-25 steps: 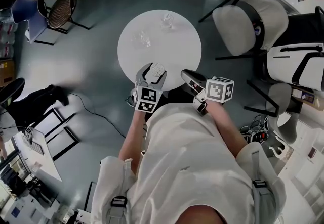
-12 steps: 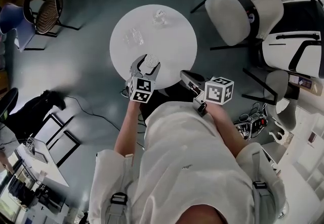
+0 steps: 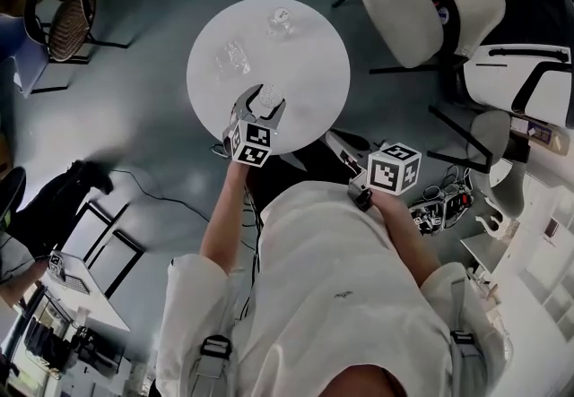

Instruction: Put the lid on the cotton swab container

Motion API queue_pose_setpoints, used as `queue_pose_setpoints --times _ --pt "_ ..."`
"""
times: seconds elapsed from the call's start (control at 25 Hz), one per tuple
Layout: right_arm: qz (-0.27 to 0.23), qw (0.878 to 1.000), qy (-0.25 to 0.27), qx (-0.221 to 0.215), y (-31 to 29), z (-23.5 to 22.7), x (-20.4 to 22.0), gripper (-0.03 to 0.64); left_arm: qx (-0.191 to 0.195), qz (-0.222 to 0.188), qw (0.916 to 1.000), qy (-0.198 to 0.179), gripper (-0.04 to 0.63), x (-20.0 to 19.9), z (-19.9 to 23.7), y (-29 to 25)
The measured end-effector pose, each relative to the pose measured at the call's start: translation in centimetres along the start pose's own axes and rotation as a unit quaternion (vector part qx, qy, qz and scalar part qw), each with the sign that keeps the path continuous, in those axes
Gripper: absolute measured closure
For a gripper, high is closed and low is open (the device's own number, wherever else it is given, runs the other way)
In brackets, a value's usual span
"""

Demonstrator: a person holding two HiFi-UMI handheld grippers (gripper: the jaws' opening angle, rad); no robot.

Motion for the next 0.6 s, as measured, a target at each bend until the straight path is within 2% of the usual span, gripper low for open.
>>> queue_pose_setpoints --times 0.32,0.6 --pt "0.000 1.000 -0.016 0.017 0.8 -0.9 1.0 0.610 0.014 0.033 0.9991 -0.022 0.333 1.5 0.4 -3.5" --pt "0.001 1.000 -0.020 0.024 1.5 -1.6 1.6 0.609 0.010 0.062 0.9973 -0.037 0.333 3.1 0.6 -5.7"
Point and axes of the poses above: the fingertips, and each gripper's own axes: y backward along the fingers, z to its left, x out of its underside, the point moved 10 cm from there along y, backward along the fingers, and after that the axes turned 10 degrees about y, right-handed, at the moved point
